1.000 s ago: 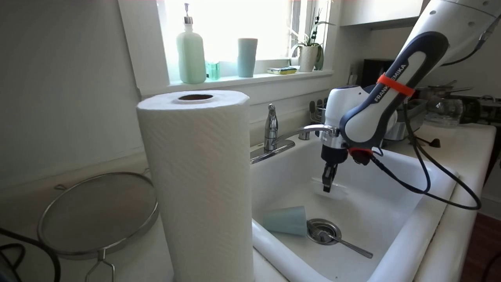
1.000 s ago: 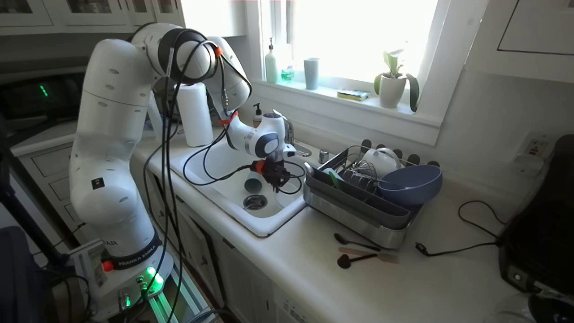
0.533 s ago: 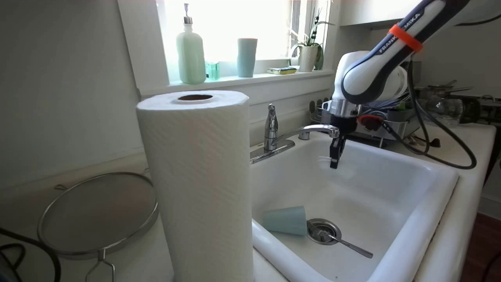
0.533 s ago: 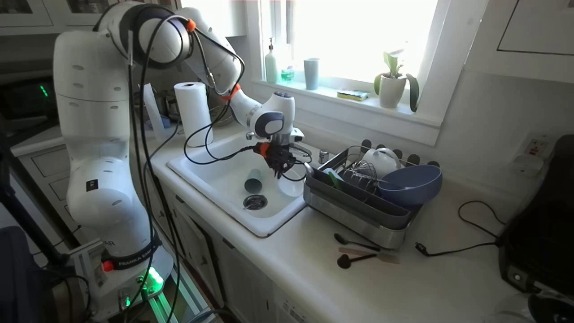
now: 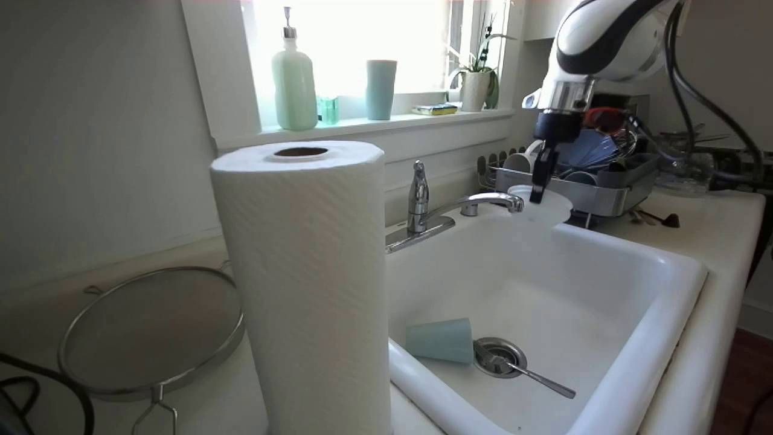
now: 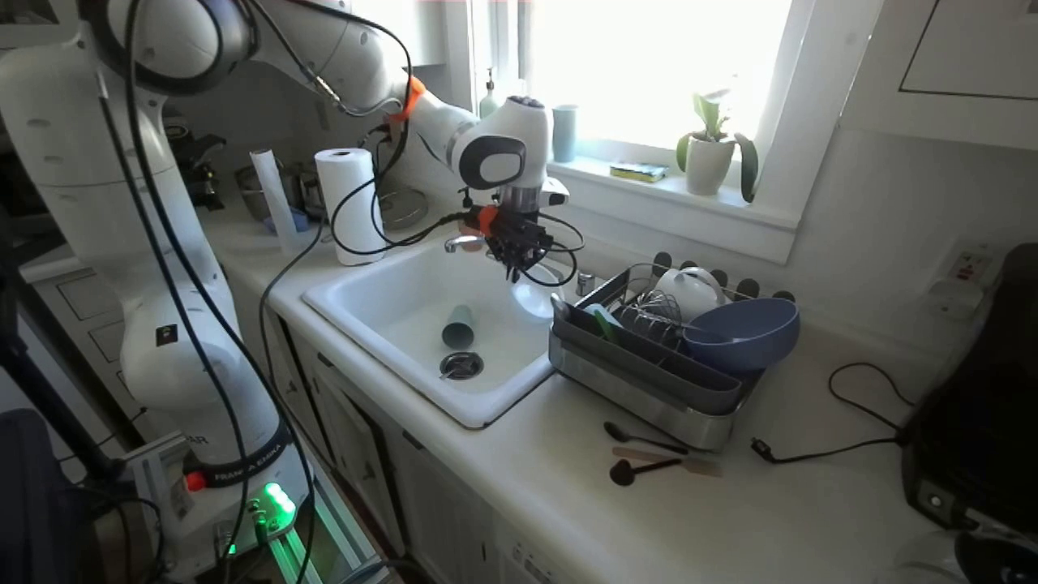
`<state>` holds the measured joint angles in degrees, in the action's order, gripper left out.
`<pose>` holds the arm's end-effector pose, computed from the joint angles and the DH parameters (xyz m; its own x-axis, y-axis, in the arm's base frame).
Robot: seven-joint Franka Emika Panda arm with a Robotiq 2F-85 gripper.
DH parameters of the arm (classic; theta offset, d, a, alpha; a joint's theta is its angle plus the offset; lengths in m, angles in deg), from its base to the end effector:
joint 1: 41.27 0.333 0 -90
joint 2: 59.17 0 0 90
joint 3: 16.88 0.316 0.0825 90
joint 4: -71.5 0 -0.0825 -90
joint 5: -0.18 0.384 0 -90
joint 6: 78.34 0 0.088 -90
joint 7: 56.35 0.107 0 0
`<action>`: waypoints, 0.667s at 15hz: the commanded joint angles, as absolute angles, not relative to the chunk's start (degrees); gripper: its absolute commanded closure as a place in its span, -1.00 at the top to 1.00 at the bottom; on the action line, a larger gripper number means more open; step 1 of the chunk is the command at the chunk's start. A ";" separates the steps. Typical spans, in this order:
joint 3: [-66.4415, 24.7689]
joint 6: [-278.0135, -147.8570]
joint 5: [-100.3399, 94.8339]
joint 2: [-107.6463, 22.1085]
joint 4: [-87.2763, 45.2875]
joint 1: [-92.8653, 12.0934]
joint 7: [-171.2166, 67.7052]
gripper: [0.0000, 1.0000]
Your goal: Pick up the white bowls from the sink and put them in the dish rack
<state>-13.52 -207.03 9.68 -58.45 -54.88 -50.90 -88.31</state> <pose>0.5310 -0.0536 0.3779 0.9385 0.3340 0.0878 0.3419 -0.9343 -0.1013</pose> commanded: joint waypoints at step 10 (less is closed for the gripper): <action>-23.86 -202.71 18.97 -61.61 -44.03 -49.06 -89.78 -0.95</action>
<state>-21.45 -202.98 14.94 -63.10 -47.20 -49.36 -88.72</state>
